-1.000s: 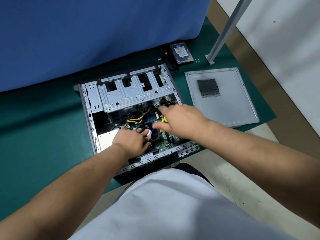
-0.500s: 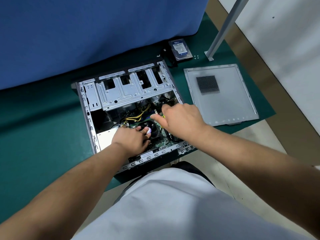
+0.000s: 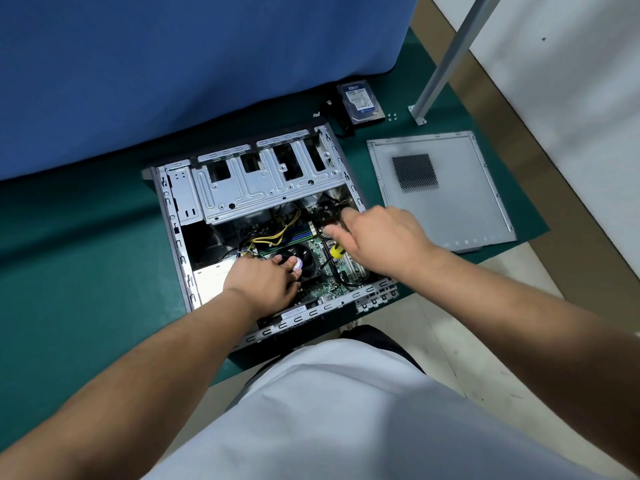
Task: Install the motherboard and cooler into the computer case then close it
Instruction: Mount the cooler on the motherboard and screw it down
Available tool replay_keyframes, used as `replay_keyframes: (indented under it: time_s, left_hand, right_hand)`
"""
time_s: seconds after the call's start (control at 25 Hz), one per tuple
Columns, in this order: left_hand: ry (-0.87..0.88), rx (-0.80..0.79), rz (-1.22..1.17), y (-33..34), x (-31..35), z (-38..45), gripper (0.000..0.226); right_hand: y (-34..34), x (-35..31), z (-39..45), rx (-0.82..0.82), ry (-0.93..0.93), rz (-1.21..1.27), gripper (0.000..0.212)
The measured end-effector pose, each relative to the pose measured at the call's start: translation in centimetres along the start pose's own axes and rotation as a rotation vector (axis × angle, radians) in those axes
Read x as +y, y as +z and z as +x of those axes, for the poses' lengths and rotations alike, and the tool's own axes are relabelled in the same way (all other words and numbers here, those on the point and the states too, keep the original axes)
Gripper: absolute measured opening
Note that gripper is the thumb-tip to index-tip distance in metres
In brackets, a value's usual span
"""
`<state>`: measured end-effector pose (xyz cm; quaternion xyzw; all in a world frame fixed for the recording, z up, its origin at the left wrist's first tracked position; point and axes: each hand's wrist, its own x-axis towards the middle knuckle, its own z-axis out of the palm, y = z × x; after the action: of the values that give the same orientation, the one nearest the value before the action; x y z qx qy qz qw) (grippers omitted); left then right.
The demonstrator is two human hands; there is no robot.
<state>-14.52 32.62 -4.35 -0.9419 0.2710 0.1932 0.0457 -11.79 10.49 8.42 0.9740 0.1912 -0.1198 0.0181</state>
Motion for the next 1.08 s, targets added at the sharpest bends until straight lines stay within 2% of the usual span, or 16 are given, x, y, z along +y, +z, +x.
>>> replay_keyframes:
  time_s: [0.08,0.2,0.28,0.36,0.44,0.52,0.6,0.68,0.72,0.76,0.84,0.92,1.0,1.08]
  left_hand:
    - [0.004,0.007,-0.001,0.0,0.0,0.0,0.053]
    - [0.004,0.010,-0.005,0.2,0.0,0.0,0.053]
    - [0.009,0.007,-0.002,0.2,0.0,0.0,0.052]
    - [0.012,0.008,-0.006,0.1,0.0,-0.1,0.052]
    - [0.012,0.009,0.001,0.0,0.1,-0.2,0.052]
    - [0.010,0.014,0.006,-0.1,0.2,-0.2,0.052]
    - [0.009,0.019,0.009,-0.2,0.2,-0.2,0.051]
    - [0.008,0.018,0.004,-0.3,0.1,-0.2,0.051]
    - [0.009,0.015,0.001,-0.2,0.1,-0.2,0.051]
    - [0.010,0.014,0.003,-0.2,0.1,-0.2,0.051]
    - [0.010,0.013,0.006,0.0,0.1,-0.1,0.051]
    - [0.004,0.007,0.004,0.0,0.1,-0.1,0.051]
    - [-0.001,-0.004,-0.002,-0.1,0.2,-0.1,0.051]
    - [-0.003,-0.010,0.001,-0.1,0.2,-0.1,0.051]
  right_hand:
    - [-0.9,1.1,0.0,-0.125,-0.208,0.134,0.044]
    - [-1.7,2.2,0.5,-0.145,-0.380,0.092,0.035]
    - [-1.0,1.3,0.3,-0.079,-0.287,0.026,0.032]
    - [0.2,0.0,0.2,0.040,-0.103,-0.140,0.051]
    - [0.2,-0.4,0.5,0.066,-0.005,-0.173,0.064]
    - [-0.3,1.0,1.2,-0.010,-0.101,-0.061,0.062]
    - [-1.7,2.5,1.6,-0.166,-0.276,0.105,0.052]
    - [-2.3,3.2,1.7,-0.186,-0.390,0.174,0.045]
    - [-2.0,2.8,1.3,-0.159,-0.371,0.143,0.039]
    - [-1.3,2.1,0.9,-0.093,-0.295,0.090,0.035]
    - [0.5,0.5,0.1,0.038,-0.056,-0.051,0.048]
    - [1.2,-0.6,0.0,0.097,0.046,-0.056,0.050]
    - [1.1,-0.2,0.5,0.087,-0.086,0.050,0.053]
    - [-0.1,1.4,1.1,0.007,-0.311,0.093,0.049]
